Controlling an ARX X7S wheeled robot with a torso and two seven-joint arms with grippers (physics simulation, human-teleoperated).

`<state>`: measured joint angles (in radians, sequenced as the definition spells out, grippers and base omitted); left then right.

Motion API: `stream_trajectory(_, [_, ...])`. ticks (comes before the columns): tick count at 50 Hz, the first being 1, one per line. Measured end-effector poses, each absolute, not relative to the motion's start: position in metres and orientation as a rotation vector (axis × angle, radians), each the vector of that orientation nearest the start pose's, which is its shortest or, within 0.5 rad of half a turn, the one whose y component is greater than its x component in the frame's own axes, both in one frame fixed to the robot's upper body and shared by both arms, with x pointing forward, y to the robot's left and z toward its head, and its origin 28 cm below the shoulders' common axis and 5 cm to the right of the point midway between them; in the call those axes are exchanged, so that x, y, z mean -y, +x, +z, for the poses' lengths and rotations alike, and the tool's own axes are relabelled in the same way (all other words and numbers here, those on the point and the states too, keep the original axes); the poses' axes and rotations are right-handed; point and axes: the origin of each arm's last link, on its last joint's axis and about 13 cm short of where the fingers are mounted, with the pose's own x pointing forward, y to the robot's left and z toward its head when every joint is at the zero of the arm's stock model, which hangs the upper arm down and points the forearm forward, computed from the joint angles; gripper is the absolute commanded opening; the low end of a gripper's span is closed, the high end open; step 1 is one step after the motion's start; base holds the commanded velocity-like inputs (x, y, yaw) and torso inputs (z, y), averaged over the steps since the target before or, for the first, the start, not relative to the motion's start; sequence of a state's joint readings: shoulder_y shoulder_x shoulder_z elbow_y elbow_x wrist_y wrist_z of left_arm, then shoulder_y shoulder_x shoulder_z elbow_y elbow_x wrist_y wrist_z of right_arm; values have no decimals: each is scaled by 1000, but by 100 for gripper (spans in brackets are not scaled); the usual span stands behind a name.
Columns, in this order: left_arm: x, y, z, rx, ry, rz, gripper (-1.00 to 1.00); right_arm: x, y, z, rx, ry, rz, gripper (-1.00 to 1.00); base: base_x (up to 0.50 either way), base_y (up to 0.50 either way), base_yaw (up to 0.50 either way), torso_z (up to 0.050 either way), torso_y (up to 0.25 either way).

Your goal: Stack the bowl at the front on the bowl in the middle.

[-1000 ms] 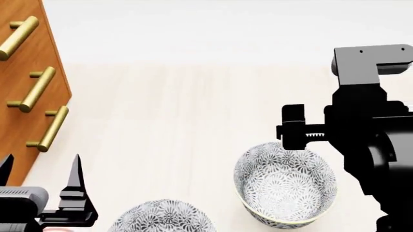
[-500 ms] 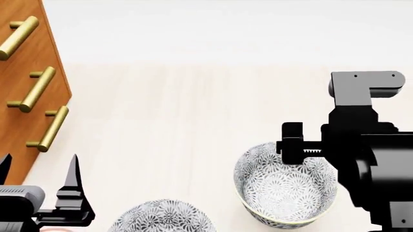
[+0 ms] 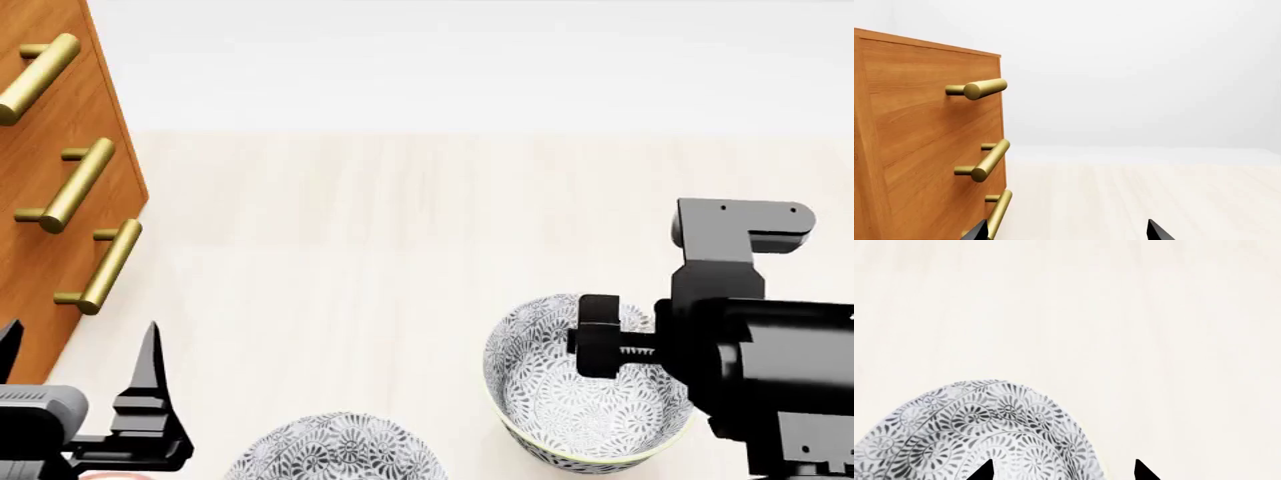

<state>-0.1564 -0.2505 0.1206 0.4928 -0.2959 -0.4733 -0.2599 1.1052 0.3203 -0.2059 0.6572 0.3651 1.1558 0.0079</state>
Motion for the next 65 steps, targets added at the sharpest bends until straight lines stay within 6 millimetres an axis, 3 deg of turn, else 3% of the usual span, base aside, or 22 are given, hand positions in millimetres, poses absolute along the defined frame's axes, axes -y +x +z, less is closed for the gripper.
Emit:
stream_trajectory(29, [-218, 224, 116, 123, -9, 2, 100, 189, 376, 142, -891, 114, -28, 100, 0, 0, 0, 0, 0])
stream_trajectory(30, [-218, 224, 116, 123, -9, 2, 100, 189, 376, 142, -892, 115, -29, -100, 0, 0, 0, 0, 0])
stream_trajectory(51, [-219, 225, 116, 120, -6, 1, 100, 189, 375, 142, -876, 114, -50, -100, 1, 0, 1, 0, 0])
stream_trajectory(65, [-219, 225, 116, 120, -4, 0, 100, 182, 363, 171, -807, 113, 21, -100, 0, 0, 0, 0, 0])
